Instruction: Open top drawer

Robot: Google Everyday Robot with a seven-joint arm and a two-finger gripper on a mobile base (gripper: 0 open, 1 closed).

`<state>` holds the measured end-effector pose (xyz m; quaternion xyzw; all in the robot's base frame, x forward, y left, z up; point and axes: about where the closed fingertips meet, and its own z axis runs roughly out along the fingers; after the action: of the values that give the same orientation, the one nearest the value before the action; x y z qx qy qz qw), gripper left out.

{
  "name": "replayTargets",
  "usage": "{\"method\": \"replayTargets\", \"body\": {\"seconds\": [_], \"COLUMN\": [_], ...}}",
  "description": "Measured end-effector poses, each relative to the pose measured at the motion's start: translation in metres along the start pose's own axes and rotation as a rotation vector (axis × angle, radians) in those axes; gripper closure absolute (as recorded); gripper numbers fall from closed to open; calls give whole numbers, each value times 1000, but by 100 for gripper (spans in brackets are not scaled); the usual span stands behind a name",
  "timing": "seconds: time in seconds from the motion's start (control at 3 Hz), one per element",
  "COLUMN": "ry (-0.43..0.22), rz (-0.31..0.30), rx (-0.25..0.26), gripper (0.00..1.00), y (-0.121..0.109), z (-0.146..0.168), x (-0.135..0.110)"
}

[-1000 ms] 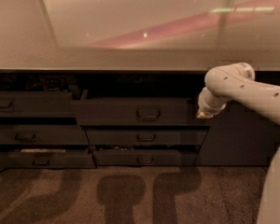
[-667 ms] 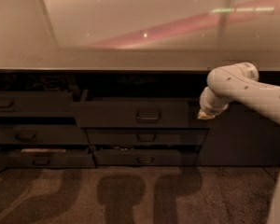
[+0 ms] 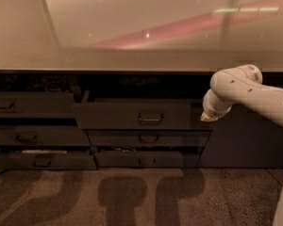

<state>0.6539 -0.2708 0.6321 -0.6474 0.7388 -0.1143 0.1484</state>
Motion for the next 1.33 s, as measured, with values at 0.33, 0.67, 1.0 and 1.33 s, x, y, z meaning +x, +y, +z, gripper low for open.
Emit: {"method": "replayTargets", "body": {"seconds": [0.33,0.67,1.0,1.33], "ry": [7,7,7,4], "rz": [-14,-14,-14,-26], "rx": [1,1,0,-1], "gripper": [100,100,100,100], "y": [13,13,13,19], "z": [3,2,1,-1], "x": [2,2,1,1]}}
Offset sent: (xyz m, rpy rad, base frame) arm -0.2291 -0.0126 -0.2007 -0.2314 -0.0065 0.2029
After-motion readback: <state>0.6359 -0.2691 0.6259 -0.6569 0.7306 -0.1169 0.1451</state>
